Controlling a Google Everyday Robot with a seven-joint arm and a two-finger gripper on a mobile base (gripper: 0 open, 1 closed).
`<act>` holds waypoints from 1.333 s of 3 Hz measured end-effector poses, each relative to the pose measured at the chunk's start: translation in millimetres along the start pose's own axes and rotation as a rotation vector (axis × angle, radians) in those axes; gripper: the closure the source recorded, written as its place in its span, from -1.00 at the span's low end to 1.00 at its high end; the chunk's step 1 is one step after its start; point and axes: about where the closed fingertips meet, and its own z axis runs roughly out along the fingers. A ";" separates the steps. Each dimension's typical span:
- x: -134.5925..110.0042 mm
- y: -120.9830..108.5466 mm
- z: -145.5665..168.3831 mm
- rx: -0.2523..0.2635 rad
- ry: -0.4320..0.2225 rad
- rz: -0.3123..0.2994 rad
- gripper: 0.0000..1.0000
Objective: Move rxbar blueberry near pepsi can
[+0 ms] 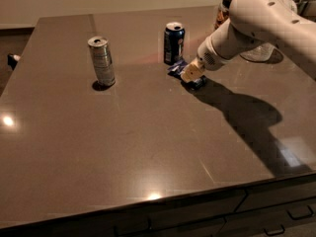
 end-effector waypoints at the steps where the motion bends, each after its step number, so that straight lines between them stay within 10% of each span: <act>1: -1.8 -0.6 2.4 -0.001 0.000 0.000 0.21; 4: -2.4 2.9 7.6 -0.010 0.004 -0.004 -1.00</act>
Offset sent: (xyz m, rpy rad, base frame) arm 0.0026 0.0016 -0.0006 0.0008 0.0002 0.0008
